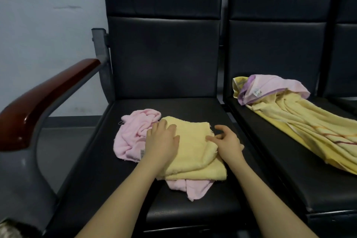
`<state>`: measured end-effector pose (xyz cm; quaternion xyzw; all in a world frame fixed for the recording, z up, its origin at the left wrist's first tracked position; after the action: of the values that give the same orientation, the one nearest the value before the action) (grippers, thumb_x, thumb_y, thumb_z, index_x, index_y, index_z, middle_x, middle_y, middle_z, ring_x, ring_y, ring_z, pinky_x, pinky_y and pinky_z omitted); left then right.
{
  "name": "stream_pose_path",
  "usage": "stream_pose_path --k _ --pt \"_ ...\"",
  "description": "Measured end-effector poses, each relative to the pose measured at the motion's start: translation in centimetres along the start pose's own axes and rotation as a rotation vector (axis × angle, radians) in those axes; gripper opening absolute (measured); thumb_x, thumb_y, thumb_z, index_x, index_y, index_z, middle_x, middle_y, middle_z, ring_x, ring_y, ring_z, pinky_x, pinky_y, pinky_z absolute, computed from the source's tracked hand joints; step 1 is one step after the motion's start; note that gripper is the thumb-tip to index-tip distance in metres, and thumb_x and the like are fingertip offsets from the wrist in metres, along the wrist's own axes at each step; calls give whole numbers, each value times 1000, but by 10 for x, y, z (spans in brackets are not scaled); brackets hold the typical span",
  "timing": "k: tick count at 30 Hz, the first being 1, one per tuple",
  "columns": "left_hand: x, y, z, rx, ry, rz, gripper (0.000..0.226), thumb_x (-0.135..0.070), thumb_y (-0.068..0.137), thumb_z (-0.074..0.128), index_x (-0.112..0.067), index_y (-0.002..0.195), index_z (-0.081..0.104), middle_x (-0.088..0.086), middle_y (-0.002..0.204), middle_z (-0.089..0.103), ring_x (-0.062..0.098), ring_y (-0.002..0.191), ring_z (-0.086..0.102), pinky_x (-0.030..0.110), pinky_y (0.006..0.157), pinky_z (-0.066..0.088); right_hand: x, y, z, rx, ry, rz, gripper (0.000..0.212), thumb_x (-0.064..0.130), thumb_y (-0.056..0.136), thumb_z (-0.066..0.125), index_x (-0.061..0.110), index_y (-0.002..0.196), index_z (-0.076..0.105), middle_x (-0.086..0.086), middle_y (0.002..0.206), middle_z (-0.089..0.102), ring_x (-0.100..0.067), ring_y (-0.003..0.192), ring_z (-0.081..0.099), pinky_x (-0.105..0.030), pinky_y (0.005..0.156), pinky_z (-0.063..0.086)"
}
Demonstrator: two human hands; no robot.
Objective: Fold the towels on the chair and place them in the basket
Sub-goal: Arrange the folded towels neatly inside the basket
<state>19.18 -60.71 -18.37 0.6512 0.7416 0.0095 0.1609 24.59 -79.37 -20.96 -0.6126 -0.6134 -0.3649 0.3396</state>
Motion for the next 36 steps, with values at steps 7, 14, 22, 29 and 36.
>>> stream_pose_path --k 7,14,22,29,36 --pt "13 3 8 192 74 136 52 -45 100 28 -25 148 26 -4 160 5 16 147 -1 44 116 1 4 0 -6 -92 209 -185 35 10 83 67 34 107 63 1 83 63 -12 77 60 -51 92 47" --pt "16 10 18 274 108 179 56 -49 101 19 -28 152 16 -6 161 -1 15 147 -9 46 115 -10 -6 -4 -10 67 -16 -34 16 28 88 62 42 95 64 9 95 61 -16 99 59 -51 102 39" --pt "5 -22 -10 179 -44 354 43 -50 97 37 -33 135 48 -4 148 30 17 135 21 36 107 14 24 -34 -18 114 -47 -278 11 34 91 61 44 87 65 20 102 58 -3 100 54 -45 107 33" --pt "13 -56 -16 161 -127 349 52 -57 87 54 -31 131 46 -4 126 36 16 112 39 35 96 29 23 -68 -10 118 -199 -334 16 37 84 70 31 98 67 19 103 57 -6 108 45 -27 94 19" --pt "18 -68 -7 -4 -94 396 20 -27 94 55 -17 106 66 1 109 56 23 100 54 36 94 29 -5 -89 -11 23 -359 -436 38 33 81 72 30 115 55 21 113 45 -2 109 35 -18 84 12"
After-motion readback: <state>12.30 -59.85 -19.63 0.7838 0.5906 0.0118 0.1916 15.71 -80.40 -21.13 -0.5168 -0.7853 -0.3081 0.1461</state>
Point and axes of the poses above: each hand's wrist, its own y-axis towards the middle knuckle, its own z-axis out of the palm, x = y × z, the point moved 1 cm from there along y, towards the middle knuckle
